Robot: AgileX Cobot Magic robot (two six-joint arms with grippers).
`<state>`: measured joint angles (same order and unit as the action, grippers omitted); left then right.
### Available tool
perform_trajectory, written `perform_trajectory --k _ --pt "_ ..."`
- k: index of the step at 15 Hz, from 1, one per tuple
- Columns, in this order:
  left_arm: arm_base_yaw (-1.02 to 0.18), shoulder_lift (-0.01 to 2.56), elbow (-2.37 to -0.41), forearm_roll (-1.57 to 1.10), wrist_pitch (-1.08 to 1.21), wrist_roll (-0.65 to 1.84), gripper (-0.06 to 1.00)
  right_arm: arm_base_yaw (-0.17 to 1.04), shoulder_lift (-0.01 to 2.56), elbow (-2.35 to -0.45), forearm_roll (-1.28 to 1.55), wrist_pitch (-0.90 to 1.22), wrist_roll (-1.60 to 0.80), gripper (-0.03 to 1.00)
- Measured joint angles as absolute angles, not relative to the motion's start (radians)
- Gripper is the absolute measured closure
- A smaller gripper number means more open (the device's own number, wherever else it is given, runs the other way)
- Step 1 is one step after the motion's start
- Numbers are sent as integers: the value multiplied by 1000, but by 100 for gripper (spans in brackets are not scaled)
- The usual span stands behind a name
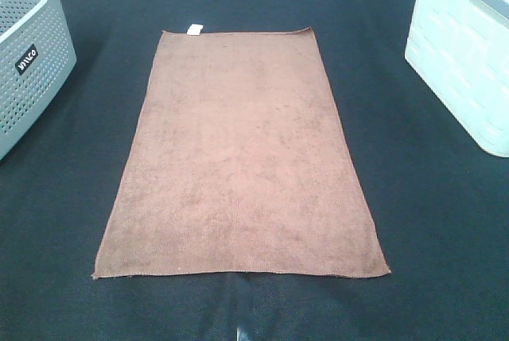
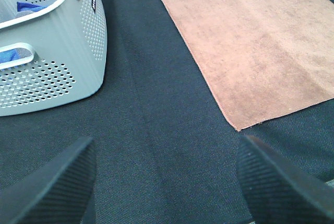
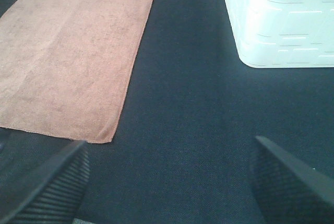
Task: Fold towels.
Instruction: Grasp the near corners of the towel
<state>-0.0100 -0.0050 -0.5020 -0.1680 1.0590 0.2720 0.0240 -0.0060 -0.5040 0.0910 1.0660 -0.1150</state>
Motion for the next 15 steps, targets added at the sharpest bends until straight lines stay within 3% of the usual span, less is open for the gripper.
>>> perform_trajectory --k 15 --pt "-10 -5 -502 -168 1059 272 23 24 -6 -504 91 1066 -115 19"
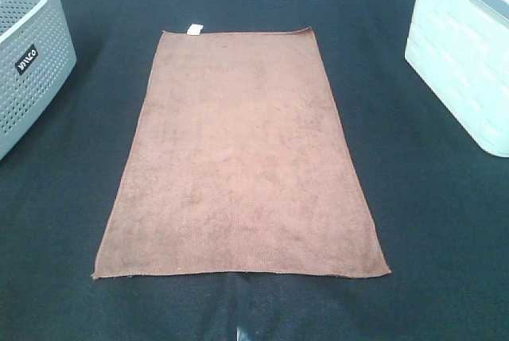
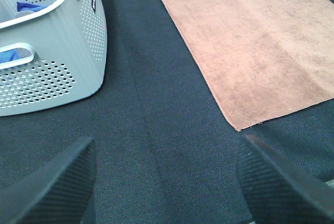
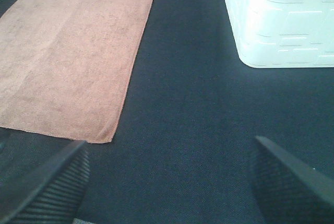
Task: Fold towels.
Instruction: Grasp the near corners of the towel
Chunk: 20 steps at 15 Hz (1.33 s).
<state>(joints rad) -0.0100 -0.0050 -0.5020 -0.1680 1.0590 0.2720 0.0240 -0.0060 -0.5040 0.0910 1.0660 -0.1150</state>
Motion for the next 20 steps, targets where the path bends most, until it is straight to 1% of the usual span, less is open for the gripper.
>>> perform_trajectory --k 12,14,17,18,20 --pt "-10 -5 -511 -164 1037 260 23 24 10 -509 91 1061 -115 19" --pt "-10 -5 -506 -161 849 251 23 24 77 -527 91 986 -115 20" --pt "-10 23 -411 -235 576 194 23 24 231 -535 97 868 -115 20" --pt "-10 72 -376 -274 512 169 23 24 294 -535 112 852 -115 20" --pt "-10 223 -350 -371 454 141 23 24 443 -535 150 839 -115 20"
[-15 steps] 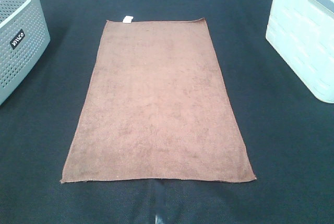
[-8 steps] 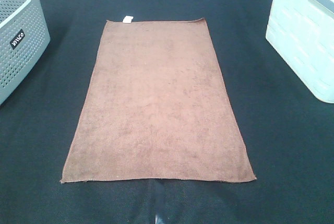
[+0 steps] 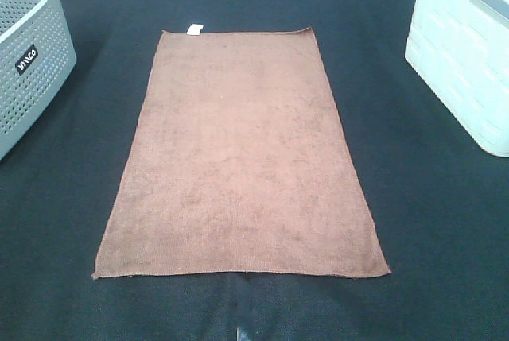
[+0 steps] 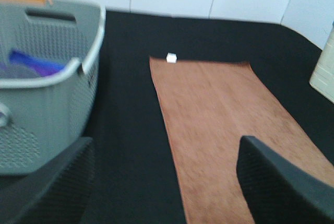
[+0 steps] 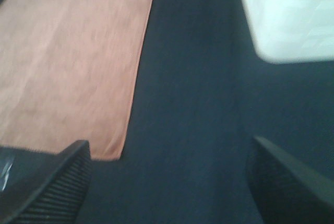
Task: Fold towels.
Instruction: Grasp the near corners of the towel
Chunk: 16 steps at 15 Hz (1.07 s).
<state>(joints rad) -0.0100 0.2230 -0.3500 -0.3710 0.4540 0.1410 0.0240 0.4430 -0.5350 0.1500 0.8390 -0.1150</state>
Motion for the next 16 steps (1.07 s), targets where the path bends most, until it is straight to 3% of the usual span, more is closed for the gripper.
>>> perform_trajectory --k 6,11,16 --pt "-10 902 -350 -662 400 249 23 24 946 -536 329 790 -120 21" --pt "-10 1418 -429 -958 428 582 23 24 1282 -537 511 680 -309 21" --pt "-10 1762 -569 -1299 566 968 23 24 1536 -538 822 578 -627 21"
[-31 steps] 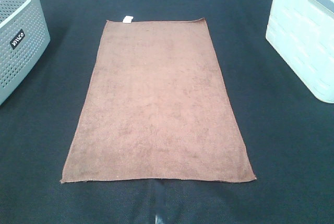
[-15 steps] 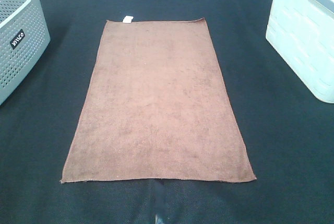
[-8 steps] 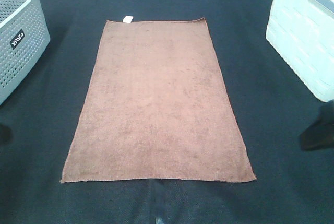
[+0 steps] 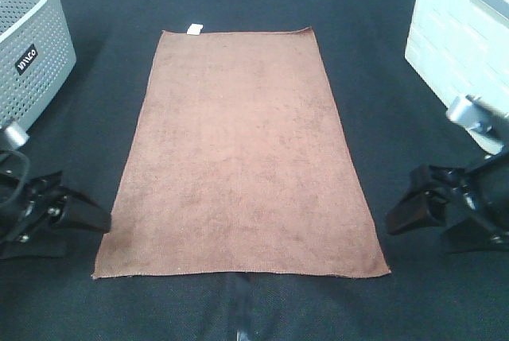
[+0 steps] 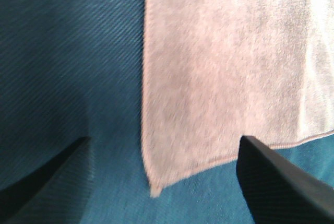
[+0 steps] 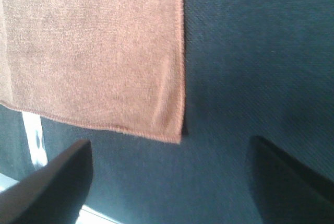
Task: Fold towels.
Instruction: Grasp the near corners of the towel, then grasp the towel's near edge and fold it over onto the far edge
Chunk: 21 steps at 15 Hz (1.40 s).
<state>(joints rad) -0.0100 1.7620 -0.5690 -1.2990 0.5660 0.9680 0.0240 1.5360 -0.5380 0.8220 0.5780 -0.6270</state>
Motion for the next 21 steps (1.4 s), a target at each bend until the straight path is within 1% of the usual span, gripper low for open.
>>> perform_trajectory --k 1,2,3,4,7,8,9,10,11,12,13,14,17,19,21 --pt "-10 1762 -569 -1299 566 968 23 24 1536 -538 822 578 -627 21" --pt "-10 1799 -574 -1333 574 1006 23 32 1580 -539 879 562 -689 21" --pt "-14 1837 -577 -1386 589 1057 23 76 1639 -540 945 516 -769 21" --pt "-26 1852 -582 -1419 597 1097 23 119 1680 -542 982 491 -799 21" --pt "-116 1912 -650 -1509 613 1159 23 200 1775 -602 1056 481 -822 22" --pt "-144 1932 -675 -1518 618 1160 24 222 1804 -632 1063 491 -822 24" --pt "-164 1947 -695 -1522 618 1160 27 245 1828 -660 1071 494 -821 29" --pt "-173 1957 -705 -1519 615 1156 34 258 1852 -688 1074 490 -803 37" --pt "-174 1965 -706 -1498 591 1149 55 259 1860 -690 1072 479 -781 55" --pt "-174 1972 -706 -1480 578 1146 74 259 1864 -690 1060 464 -763 70" --pt "-174 1975 -706 -1464 567 1146 87 259 1869 -690 1048 461 -749 86" --pt "-174 1975 -706 -1455 562 1144 93 259 1869 -690 1042 461 -743 96" --pt "-174 1962 -706 -1416 562 1107 94 259 1869 -690 1037 495 -719 97" --pt "-175 1891 -705 -1255 562 976 94 259 1855 -690 1010 545 -675 97" --pt "-175 1824 -704 -1086 572 837 94 259 1786 -689 943 559 -608 97"
